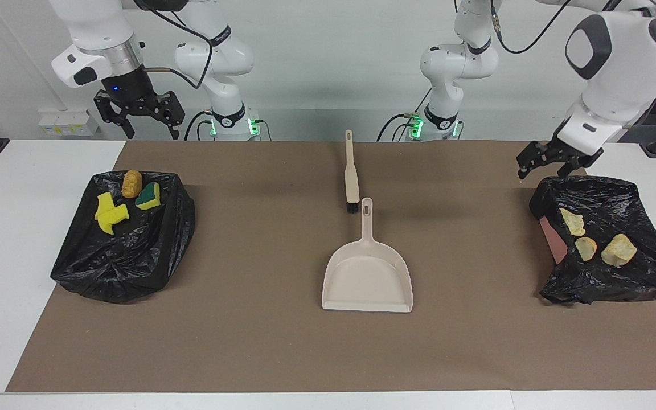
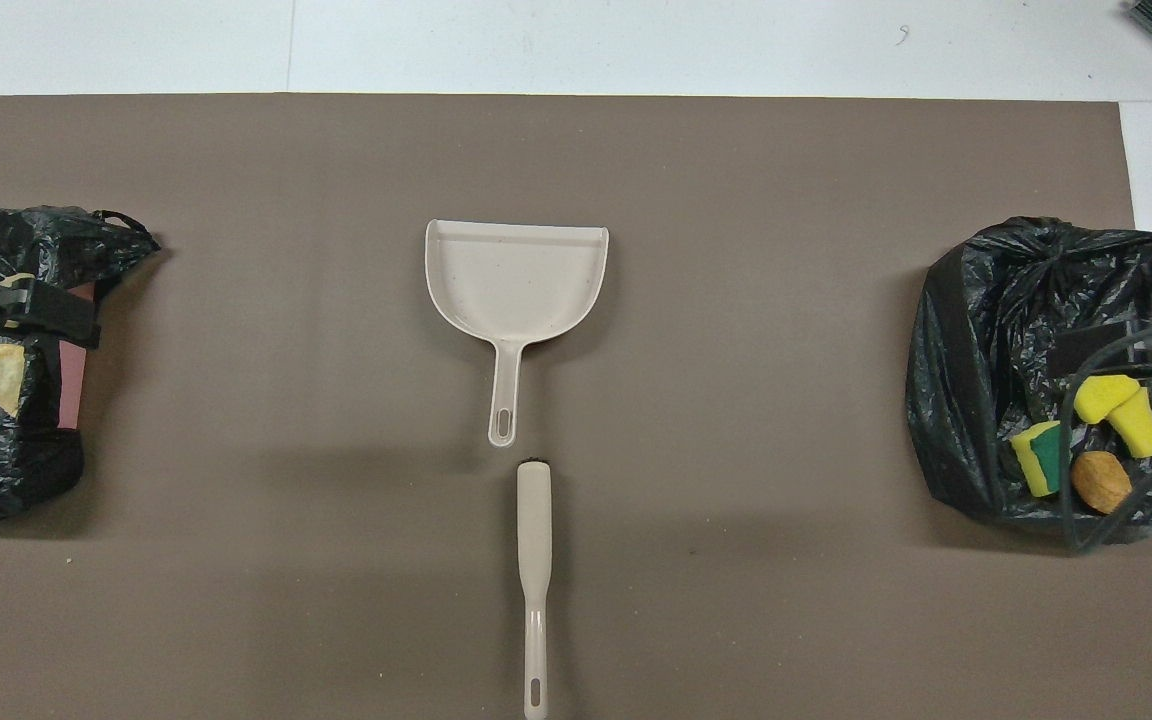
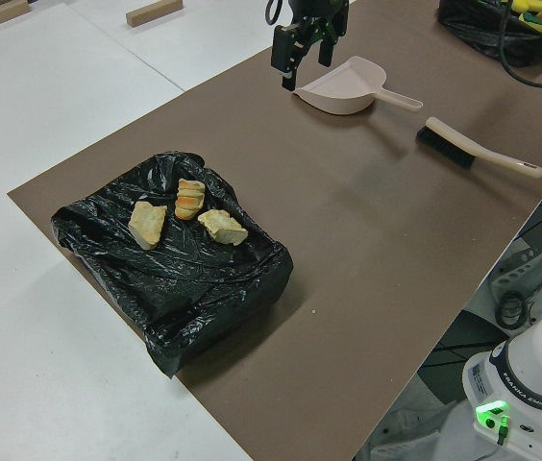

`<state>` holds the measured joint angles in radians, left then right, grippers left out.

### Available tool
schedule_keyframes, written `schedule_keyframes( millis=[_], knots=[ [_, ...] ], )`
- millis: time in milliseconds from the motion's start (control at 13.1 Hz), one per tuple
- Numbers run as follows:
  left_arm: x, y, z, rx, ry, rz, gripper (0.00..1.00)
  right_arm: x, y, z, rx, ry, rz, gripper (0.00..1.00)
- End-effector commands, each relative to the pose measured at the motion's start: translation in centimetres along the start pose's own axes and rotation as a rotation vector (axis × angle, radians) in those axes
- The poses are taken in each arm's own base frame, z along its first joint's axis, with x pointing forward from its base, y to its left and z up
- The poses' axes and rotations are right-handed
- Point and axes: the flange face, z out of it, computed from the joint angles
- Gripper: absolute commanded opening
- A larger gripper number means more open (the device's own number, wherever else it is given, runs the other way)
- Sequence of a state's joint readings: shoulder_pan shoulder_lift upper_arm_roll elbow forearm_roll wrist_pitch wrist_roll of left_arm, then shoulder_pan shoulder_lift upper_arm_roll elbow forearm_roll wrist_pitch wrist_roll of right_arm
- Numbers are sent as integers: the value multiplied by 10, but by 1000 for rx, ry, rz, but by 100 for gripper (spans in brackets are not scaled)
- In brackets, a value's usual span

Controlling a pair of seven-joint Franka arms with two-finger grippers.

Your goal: Sweep and dump trash in bin

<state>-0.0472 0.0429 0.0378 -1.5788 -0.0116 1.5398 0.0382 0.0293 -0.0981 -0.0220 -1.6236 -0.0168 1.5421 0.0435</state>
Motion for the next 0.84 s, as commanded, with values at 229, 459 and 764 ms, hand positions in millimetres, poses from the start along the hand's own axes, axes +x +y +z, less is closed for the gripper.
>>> schedule_keyframes(
  millis=[229,459,764],
  knots=[
    [-15,0,-22,26,-4,9,100,-2,2,-1,23,10,-17,100],
    [-15,0,-22,25,-4,9,100,-2,5,-1,23,10,-12,100],
    [-17,-1,-22,23,-3,8,100,-2,5,0,23,9,-11,100]
  ],
)
